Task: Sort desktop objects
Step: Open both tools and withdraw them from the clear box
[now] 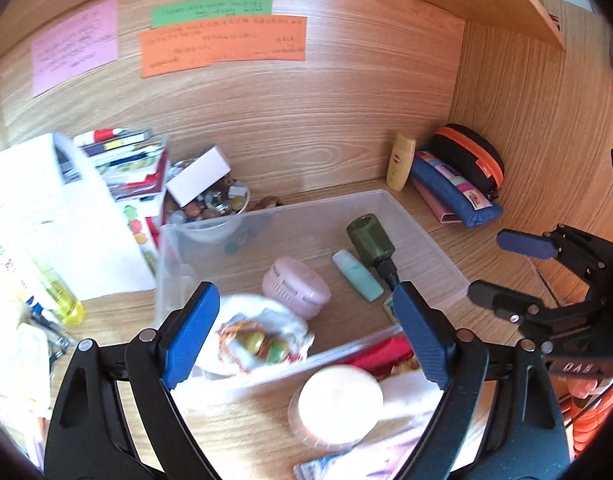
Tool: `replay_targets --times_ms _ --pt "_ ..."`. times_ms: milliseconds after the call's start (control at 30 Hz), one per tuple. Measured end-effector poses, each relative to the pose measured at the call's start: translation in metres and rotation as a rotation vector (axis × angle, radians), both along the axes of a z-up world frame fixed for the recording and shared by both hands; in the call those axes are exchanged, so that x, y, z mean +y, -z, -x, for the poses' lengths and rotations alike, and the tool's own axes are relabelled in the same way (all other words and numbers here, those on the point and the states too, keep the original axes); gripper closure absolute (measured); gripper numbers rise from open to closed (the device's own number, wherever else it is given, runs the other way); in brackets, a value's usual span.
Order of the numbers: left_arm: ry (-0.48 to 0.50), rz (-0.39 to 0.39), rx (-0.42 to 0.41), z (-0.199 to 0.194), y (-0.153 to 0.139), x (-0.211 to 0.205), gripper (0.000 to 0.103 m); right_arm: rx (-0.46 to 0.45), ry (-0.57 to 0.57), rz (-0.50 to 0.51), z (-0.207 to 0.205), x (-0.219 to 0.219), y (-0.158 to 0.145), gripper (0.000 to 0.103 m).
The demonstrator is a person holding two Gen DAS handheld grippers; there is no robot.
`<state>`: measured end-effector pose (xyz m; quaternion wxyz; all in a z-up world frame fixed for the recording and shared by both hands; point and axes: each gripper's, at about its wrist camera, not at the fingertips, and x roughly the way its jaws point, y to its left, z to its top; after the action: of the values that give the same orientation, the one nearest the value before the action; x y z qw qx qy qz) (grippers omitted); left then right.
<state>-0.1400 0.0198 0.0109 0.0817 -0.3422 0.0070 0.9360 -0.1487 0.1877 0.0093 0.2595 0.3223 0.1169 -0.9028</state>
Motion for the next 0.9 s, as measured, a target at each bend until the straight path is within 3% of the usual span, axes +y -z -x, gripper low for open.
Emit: replay_targets --times_ms 267,567,767,900 --pt "-0.027 -0.043 -0.031 -0.026 0.014 -0.02 0.013 -0.033 -0.025 0.052 -0.025 0.001 0.006 0.036" --pt "-0.074 -0.069 -0.06 -0.053 0.031 -0.047 0.013 -0.073 -0.185 0.063 -0.053 -0.034 0.027 0.037" --pt "-0.077 -0.068 -0.081 -0.066 0.042 -0.054 0.013 -0.097 -0.21 -0.002 -0.045 -0.052 0.044 0.052" --pt "-0.056 -0.078 -0.103 -0.066 0.051 -0.049 0.013 -0.11 -0.209 -0.054 -0.037 -0.055 0.055 0.054"
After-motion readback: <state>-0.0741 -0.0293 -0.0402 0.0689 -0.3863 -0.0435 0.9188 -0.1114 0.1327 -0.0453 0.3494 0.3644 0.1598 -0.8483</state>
